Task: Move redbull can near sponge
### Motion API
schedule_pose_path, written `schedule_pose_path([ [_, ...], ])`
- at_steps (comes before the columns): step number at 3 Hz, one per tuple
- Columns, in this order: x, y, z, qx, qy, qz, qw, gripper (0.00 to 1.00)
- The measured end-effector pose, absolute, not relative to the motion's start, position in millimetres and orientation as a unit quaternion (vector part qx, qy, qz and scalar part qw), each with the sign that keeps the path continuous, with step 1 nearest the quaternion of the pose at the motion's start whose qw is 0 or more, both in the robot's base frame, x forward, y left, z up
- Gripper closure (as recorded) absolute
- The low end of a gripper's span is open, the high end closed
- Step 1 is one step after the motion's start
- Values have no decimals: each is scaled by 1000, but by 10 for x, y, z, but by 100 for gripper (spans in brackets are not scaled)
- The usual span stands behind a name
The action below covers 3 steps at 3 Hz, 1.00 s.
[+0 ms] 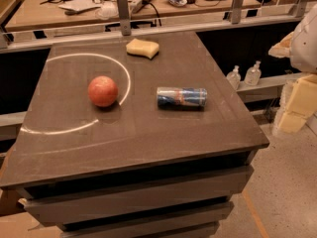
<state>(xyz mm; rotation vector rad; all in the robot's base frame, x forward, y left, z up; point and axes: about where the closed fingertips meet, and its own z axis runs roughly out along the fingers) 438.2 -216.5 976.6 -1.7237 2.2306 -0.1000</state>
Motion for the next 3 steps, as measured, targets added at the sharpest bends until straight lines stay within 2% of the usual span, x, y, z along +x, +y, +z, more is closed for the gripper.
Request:
schedule_pose_path([
  [2, 4409, -2133, 9738, -596, 782, -17, 179, 0],
  [3, 4541, -2146, 9494, -565, 786, 45, 247, 0],
])
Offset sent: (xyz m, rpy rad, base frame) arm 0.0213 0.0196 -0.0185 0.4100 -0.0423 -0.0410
